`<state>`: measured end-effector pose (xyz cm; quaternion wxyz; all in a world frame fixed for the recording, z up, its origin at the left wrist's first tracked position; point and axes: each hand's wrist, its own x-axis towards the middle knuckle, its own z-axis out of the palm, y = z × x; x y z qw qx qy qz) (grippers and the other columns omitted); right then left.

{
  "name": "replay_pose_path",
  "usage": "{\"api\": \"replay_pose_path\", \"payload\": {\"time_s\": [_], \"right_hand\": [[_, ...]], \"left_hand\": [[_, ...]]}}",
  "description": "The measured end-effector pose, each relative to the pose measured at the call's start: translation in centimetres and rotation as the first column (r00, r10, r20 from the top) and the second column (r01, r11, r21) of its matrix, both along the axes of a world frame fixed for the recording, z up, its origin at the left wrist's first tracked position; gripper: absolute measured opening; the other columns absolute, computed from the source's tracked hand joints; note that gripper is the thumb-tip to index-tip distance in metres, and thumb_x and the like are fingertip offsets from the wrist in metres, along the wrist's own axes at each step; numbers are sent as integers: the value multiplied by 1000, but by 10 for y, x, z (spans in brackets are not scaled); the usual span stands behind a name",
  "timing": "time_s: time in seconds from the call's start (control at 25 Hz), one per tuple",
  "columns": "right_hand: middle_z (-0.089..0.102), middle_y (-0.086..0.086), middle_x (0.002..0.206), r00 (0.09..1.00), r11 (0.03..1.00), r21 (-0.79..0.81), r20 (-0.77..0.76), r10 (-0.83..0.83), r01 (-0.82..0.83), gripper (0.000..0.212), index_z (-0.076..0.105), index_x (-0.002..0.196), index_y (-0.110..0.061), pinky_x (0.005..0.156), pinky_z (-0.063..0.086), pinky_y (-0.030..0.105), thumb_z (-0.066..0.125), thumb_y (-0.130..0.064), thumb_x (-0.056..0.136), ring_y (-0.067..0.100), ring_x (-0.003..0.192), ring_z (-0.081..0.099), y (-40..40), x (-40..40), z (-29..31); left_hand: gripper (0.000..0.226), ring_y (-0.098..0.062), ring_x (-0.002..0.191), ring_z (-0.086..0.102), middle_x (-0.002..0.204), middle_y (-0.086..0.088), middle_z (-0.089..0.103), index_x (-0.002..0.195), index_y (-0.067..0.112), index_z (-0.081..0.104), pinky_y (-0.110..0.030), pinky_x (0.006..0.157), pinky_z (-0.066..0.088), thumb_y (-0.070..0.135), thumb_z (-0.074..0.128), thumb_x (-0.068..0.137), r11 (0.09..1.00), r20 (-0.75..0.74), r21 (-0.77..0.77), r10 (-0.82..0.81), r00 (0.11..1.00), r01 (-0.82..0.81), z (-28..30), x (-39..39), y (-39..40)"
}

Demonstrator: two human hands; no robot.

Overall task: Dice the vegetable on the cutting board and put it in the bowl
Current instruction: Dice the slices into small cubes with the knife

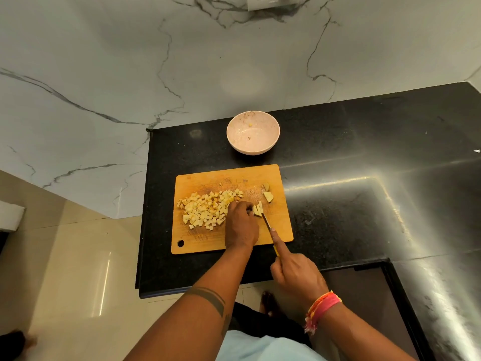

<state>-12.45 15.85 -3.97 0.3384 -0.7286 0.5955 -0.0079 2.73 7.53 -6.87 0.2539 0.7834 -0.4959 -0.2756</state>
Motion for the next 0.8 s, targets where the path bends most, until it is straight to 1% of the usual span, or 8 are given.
{"api": "replay_pose_path", "payload": {"time_s": [0.08,0.16,0.2,0.32,0.44,0.52,0.68,0.8], "right_hand": [[48,-8,57,997,997,-40,33,-64,66,76,-1,162,-34,51,39,38,40,-30,98,14,49,49,-7,-5,0],[51,-5,57,993,993,-43,46,-110,112,75,1,162,-35,49,37,36,41,-28,99,15,48,48,-16,-7,-2],[53,-3,57,993,993,-39,44,-111,113,75,0,161,-36,49,38,36,41,-28,99,16,48,49,-19,-8,-2],[57,-1,60,995,995,-22,37,-98,99,75,-1,161,-38,52,44,41,40,-30,99,18,51,53,-22,-8,-4],[57,-1,60,993,994,-14,34,-111,111,73,-1,160,-40,52,46,42,37,-32,98,18,51,53,-23,-5,-5],[56,-1,60,994,994,-14,22,-111,111,73,0,160,-41,50,44,40,37,-33,98,18,51,53,-28,-1,-5],[55,-1,60,996,996,-21,-12,-88,87,71,1,161,-36,47,37,33,37,-31,100,17,51,52,-43,7,-5],[56,0,61,998,998,-3,-10,-67,67,72,0,161,-37,47,36,32,36,-31,100,18,51,52,-41,9,-4]], "left_hand": [[28,-20,111,56,124,-2,52,124,18,63,-30,90,50,29,59,99,1000,21,-20,-16,1000,16,-1,-6,5],[43,-22,118,48,128,-4,47,130,17,59,-36,97,47,43,64,95,998,96,14,-55,994,54,-5,-12,6],[47,-23,120,45,130,-5,46,131,17,57,-37,98,47,44,66,94,997,127,40,-70,989,65,-7,-14,4],[38,-25,122,50,132,-5,45,132,18,57,-36,99,49,26,67,96,996,145,71,-71,987,61,-5,-15,-9],[40,-25,123,50,134,-5,46,136,17,57,-36,100,49,14,64,97,990,169,73,-131,977,120,-4,-8,-21],[42,-24,125,49,134,-4,45,139,17,56,-35,102,48,15,62,98,985,178,80,-165,970,152,-4,-4,-26],[46,-22,124,49,132,-3,46,139,16,57,-34,103,46,32,65,97,980,127,78,-192,973,183,-2,-1,-23],[40,-23,127,46,133,-3,46,140,14,57,-33,105,45,20,58,101,971,180,67,-239,954,231,-3,1,-25]]}}
